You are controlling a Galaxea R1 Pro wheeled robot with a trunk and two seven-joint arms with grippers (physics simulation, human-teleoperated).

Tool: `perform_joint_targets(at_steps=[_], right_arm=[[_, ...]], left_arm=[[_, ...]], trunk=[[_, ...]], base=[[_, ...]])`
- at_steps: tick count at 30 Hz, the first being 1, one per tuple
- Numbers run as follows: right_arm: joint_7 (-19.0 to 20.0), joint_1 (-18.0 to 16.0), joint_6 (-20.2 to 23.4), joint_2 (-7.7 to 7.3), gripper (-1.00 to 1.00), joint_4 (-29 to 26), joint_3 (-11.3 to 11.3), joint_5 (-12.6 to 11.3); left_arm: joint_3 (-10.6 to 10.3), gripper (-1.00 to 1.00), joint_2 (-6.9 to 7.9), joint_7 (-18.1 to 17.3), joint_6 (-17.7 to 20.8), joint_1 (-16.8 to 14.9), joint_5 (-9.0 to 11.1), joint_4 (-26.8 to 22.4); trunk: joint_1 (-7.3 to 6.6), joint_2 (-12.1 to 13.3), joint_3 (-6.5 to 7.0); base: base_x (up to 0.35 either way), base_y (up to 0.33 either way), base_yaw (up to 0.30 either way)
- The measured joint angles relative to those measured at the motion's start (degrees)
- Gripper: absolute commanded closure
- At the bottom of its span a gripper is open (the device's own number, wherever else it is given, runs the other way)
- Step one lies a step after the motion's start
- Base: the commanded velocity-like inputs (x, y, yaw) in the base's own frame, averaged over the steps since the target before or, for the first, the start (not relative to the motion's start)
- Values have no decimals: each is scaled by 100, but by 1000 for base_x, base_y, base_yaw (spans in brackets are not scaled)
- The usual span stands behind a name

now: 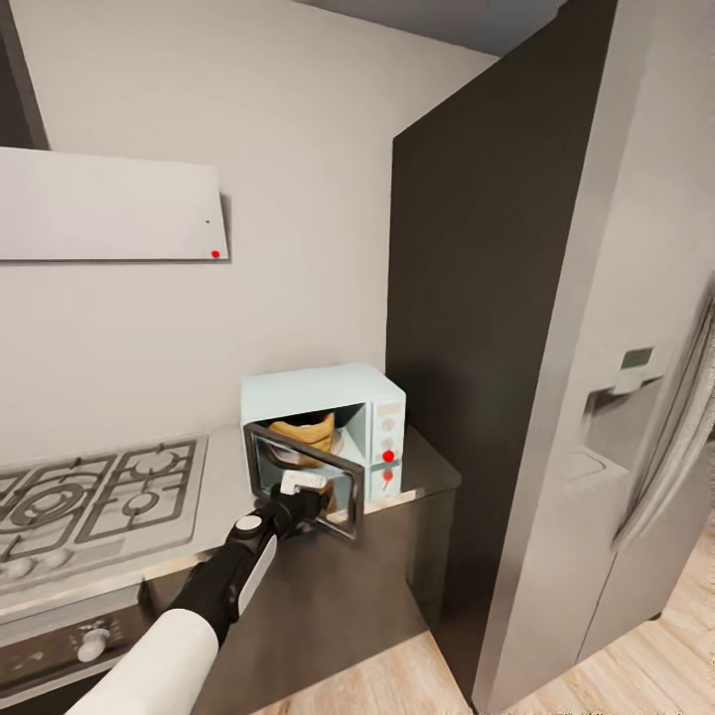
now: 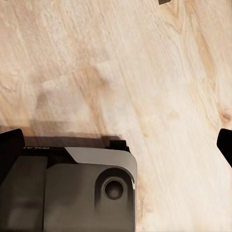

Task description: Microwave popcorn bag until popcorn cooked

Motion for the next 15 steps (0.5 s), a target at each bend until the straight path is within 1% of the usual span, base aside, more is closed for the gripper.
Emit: perform_joint_targets(at_steps=[1, 3, 15], right_arm=[[0, 0, 0, 0, -100, 1, 0, 0], [0, 0, 0, 0, -100, 2, 0, 0], [0, 0, 0, 0, -100, 2, 0, 0]], left_arm=[[0, -100, -1, 8, -2, 0, 0, 0], [-3, -100, -2, 9, 2, 1, 8, 0], [-4, -100, -20, 5, 7, 1, 10, 10]], trunk=[[0, 0, 0], [-2, -2, 0], [-3, -1, -1]], base=[[70, 0, -115], [239, 0, -58], [334, -5, -3]])
